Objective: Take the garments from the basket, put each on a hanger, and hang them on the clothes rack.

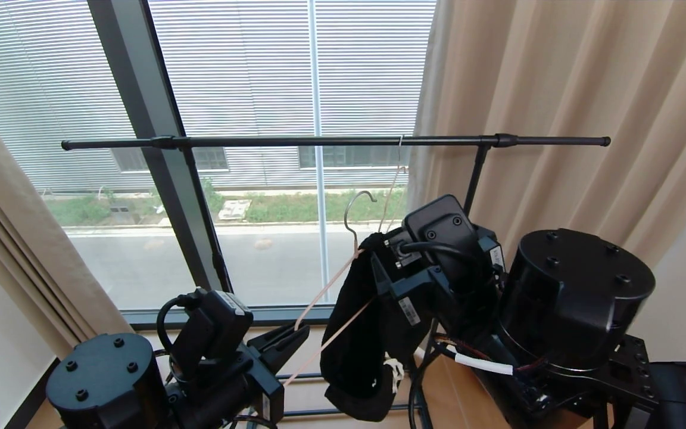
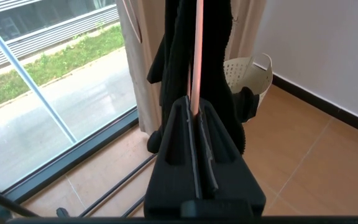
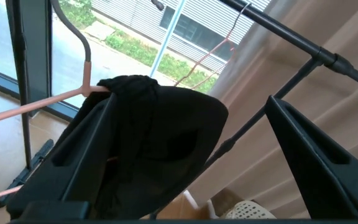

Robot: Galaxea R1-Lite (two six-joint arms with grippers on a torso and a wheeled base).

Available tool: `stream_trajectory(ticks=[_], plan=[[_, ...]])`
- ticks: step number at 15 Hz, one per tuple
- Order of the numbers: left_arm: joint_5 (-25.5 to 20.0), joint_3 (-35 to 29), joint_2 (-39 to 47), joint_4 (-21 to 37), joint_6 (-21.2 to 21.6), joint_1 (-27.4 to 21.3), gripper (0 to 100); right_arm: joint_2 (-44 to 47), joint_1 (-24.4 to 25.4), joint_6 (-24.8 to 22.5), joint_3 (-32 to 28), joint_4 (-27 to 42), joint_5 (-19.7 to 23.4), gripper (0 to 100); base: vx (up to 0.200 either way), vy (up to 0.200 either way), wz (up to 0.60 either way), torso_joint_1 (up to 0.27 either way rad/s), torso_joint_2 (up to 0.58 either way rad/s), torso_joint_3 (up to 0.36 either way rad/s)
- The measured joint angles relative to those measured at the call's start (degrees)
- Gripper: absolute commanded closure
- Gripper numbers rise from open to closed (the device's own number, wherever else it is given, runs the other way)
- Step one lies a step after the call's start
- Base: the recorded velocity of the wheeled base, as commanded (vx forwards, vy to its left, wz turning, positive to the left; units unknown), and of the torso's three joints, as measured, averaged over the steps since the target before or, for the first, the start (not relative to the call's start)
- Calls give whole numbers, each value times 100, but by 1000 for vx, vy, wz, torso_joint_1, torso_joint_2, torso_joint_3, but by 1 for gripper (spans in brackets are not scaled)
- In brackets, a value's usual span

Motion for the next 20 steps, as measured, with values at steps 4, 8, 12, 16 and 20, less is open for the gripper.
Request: stream_trajectory(ticks=[4,8,12,16,20], plan=[[-46,71,0,-2,-11,9,100,-268,37,-39,260,138,480,0,0,0,0,0,0,0],[-76,206,-2,0,6,-6,100,-855,-57,-48,450,1083,1173,0,0,0,0,0,0,0],[-108,263,-55,0,17,-44,100,-1838,-466,-55,6,4184,2905,0,0,0,0,0,0,0],[-202,324,-129,-2,37,-205,100,-2166,-1535,-575,-1202,6568,4662,0,0,0,0,0,0,0],[-290,440,-195,-2,74,-300,100,-1746,-2809,-2382,-2191,7730,6590,0,0,0,0,0,0,0]])
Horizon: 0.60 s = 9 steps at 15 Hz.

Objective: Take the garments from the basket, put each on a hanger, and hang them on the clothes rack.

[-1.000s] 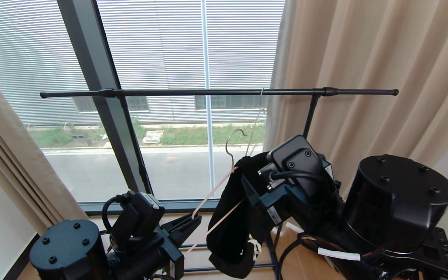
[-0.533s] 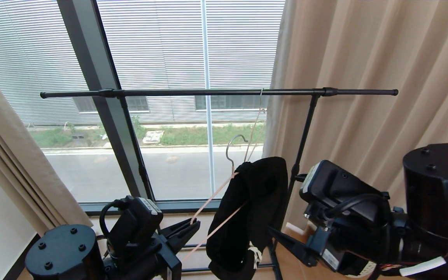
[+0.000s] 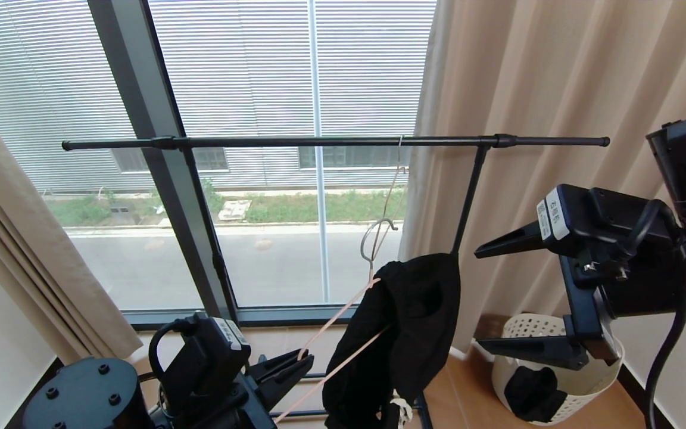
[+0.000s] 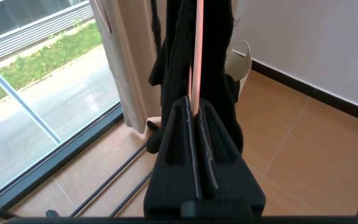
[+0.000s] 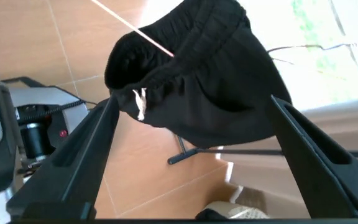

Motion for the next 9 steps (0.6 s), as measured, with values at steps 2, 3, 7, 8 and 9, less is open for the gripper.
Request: stream_trajectory(ticks=[2,3,7,8,9], plan=[[0,52,-9,2,2,-95,100,285,-399,-736,-319,541,507,0,0,0,0,0,0,0],[0,91,-15,0,16,-158,100,422,-521,-1073,-500,981,705,0,0,0,0,0,0,0],[-10,149,-37,0,39,-351,100,940,-779,-1779,-1527,2285,1134,0,0,0,0,0,0,0],[-10,157,-45,0,39,-395,100,1106,-820,-1919,-1849,2542,1193,0,0,0,0,0,0,0],[-11,166,-52,0,39,-434,100,1278,-851,-2066,-2126,2748,1224,0,0,0,0,0,0,0]])
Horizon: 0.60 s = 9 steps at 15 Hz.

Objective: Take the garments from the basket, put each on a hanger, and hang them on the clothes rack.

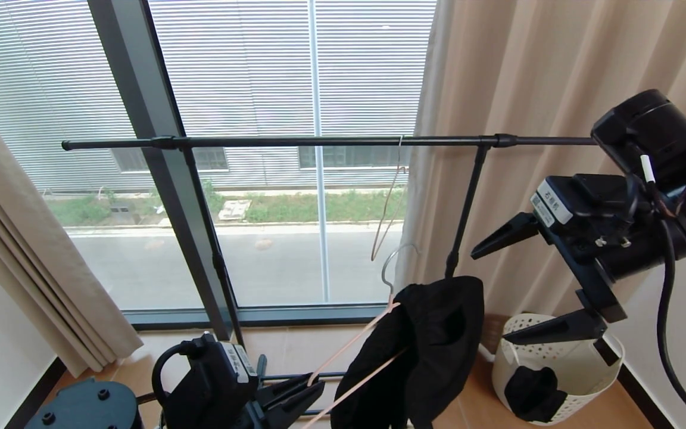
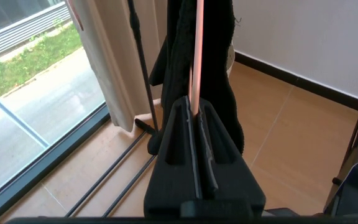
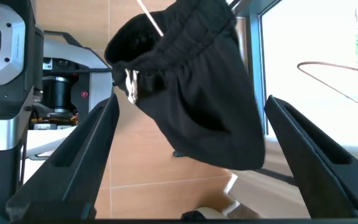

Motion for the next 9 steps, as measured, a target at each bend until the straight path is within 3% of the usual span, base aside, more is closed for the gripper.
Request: stream_trajectory(ticks=[4,9], plan=[[-126,35,-9,2,7,-146,100,666,-45,-263,-708,277,28,0,0,0,0,0,0,0],[-133,39,-22,0,24,-228,100,1096,-34,-358,-719,435,11,0,0,0,0,0,0,0]])
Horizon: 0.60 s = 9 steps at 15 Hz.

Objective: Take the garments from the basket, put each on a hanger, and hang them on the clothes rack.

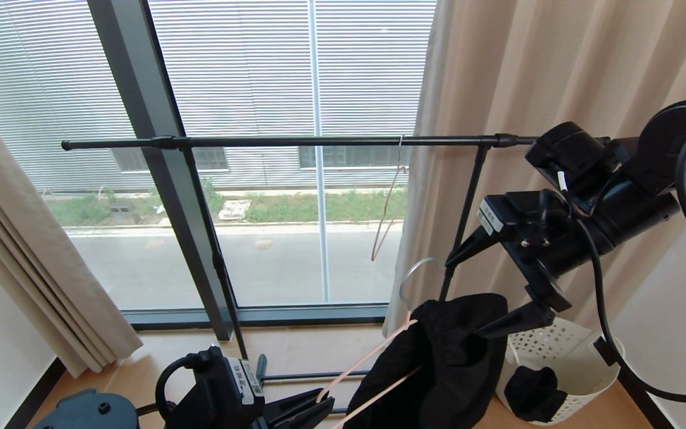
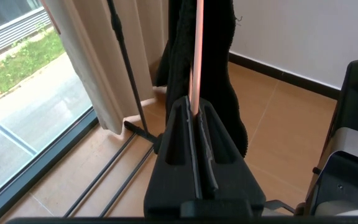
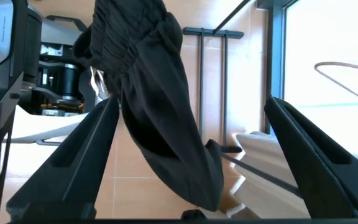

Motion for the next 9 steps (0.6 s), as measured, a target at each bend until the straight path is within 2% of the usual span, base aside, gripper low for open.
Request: stream_trajectory(ticks=[9], plan=[[-15,-12,-37,0,9,-11,100,378,271,-6,171,-22,24,0,0,0,0,0,0,0]])
